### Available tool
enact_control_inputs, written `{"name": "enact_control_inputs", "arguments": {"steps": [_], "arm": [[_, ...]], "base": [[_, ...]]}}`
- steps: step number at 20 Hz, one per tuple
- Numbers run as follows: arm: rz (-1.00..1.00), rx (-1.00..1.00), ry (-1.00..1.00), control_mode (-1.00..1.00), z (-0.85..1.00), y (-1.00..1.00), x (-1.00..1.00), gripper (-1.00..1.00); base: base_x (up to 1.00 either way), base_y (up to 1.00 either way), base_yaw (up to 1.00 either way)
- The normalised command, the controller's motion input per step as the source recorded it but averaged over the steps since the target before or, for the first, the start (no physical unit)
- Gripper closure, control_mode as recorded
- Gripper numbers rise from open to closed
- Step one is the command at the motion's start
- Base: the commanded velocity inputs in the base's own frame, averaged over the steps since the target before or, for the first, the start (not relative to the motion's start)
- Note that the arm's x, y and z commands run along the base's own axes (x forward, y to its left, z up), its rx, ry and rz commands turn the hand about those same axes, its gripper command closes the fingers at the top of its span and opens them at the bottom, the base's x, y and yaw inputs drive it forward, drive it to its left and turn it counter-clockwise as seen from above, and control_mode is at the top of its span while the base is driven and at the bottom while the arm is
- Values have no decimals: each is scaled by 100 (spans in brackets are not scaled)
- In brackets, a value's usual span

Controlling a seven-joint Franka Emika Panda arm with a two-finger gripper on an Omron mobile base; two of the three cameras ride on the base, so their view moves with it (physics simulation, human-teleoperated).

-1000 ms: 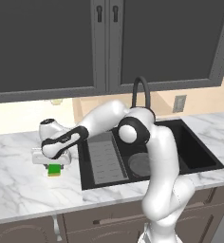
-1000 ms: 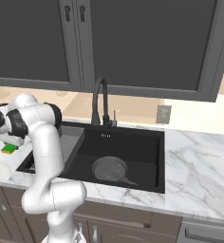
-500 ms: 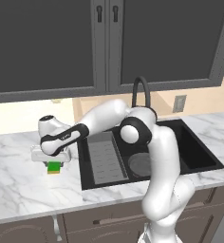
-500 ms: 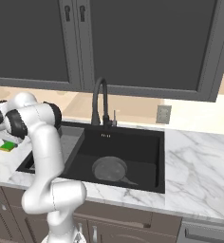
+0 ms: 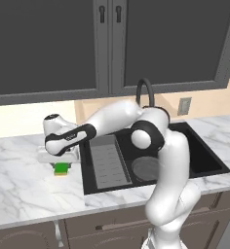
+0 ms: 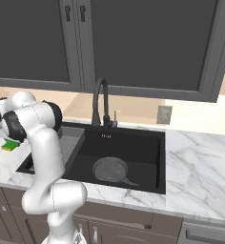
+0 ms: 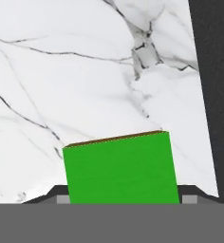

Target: Pick the pan and sponge and place them into the sink. Then turn on the water.

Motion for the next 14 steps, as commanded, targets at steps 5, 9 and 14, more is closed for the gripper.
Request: {"name": "enact_control_inputs", "arguments": {"steps": [5, 9, 14], "arm": [[0, 0, -4, -100, 16, -51, -25, 100], [0, 0, -5, -100, 15, -59, -34, 100], [0, 0, -3, -100, 6, -81, -20, 100]], "base": [[0, 0, 0], [0, 0, 0], [0, 0, 0]]}}
